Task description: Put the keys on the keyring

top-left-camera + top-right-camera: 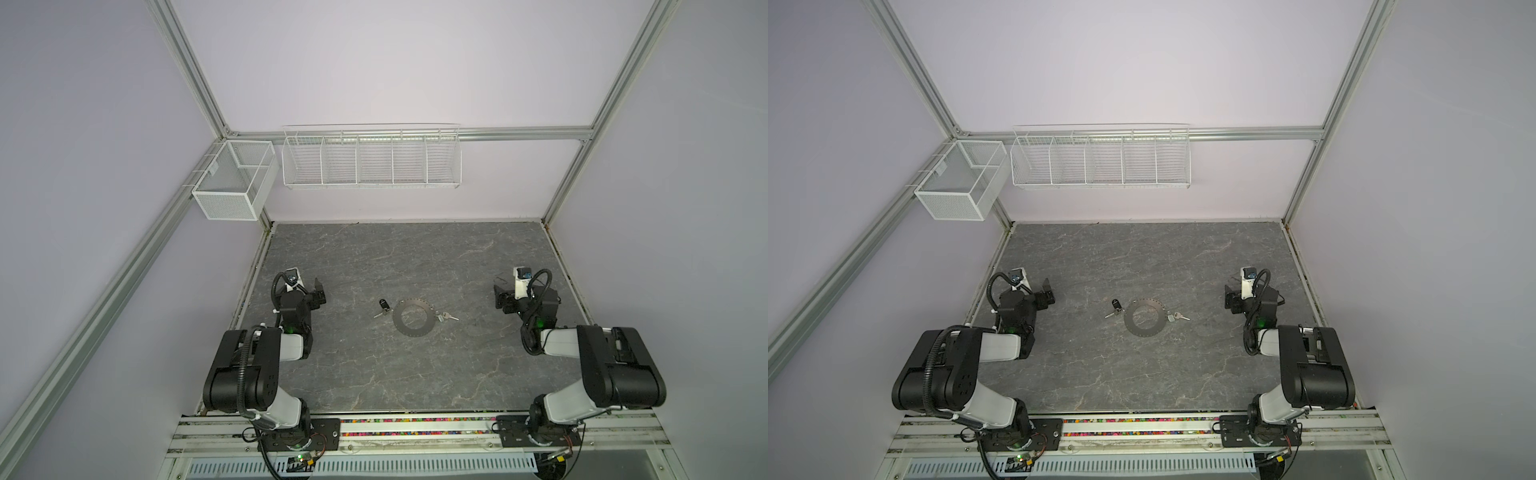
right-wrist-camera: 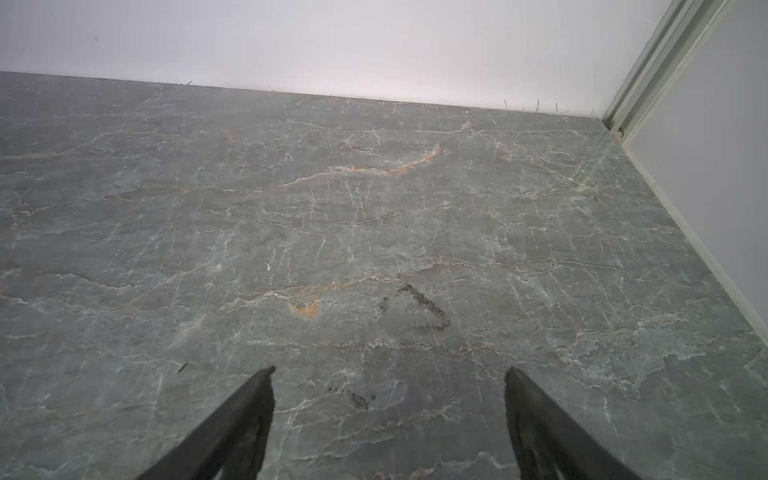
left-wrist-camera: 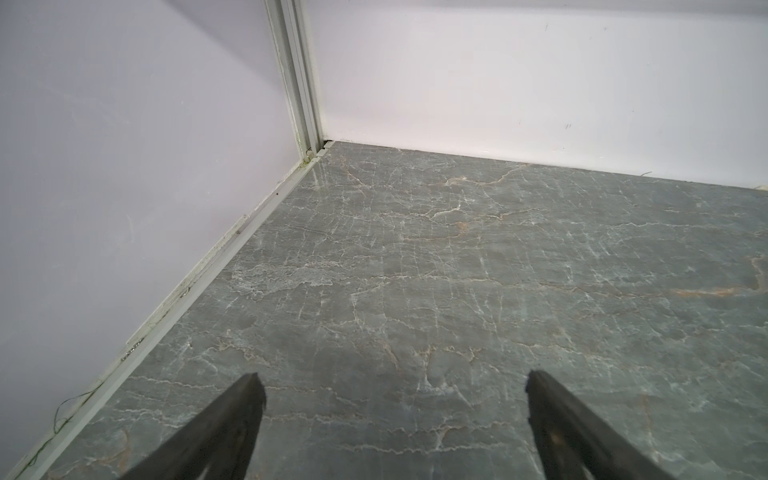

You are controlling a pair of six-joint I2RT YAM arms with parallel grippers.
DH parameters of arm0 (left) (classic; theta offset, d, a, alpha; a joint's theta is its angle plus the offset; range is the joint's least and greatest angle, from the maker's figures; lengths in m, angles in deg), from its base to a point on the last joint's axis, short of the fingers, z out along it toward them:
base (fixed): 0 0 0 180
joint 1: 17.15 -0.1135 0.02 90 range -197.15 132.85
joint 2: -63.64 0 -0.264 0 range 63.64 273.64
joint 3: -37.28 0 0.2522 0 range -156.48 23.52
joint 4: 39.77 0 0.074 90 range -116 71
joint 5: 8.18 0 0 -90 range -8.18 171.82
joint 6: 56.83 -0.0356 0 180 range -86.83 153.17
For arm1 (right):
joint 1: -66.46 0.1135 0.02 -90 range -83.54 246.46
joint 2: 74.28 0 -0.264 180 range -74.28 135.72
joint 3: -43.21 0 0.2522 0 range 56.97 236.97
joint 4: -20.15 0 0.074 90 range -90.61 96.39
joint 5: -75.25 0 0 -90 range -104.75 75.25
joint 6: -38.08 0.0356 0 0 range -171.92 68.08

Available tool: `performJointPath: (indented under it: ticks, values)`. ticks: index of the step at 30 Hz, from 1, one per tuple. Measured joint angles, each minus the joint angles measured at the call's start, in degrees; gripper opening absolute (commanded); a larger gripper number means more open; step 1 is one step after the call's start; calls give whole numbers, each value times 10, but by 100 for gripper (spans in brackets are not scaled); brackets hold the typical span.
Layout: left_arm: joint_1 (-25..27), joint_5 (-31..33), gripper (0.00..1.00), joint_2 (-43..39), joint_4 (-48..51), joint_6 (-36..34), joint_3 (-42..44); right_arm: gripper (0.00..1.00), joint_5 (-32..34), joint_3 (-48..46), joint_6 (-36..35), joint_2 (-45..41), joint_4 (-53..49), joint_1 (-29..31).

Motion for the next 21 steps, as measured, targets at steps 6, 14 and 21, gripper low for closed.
performJointPath:
  ticks: [6, 14, 21]
  values:
    - [0, 0, 98, 0, 0, 0, 0, 88, 0, 0, 0, 0, 2, 0]
    - [0, -12, 98, 0, -5, -1, 1, 88, -2, 0, 0, 0, 2, 0]
    - [0, -46, 98, 0, -29, -6, 14, 88, -31, -3, -4, 0, 12, -2]
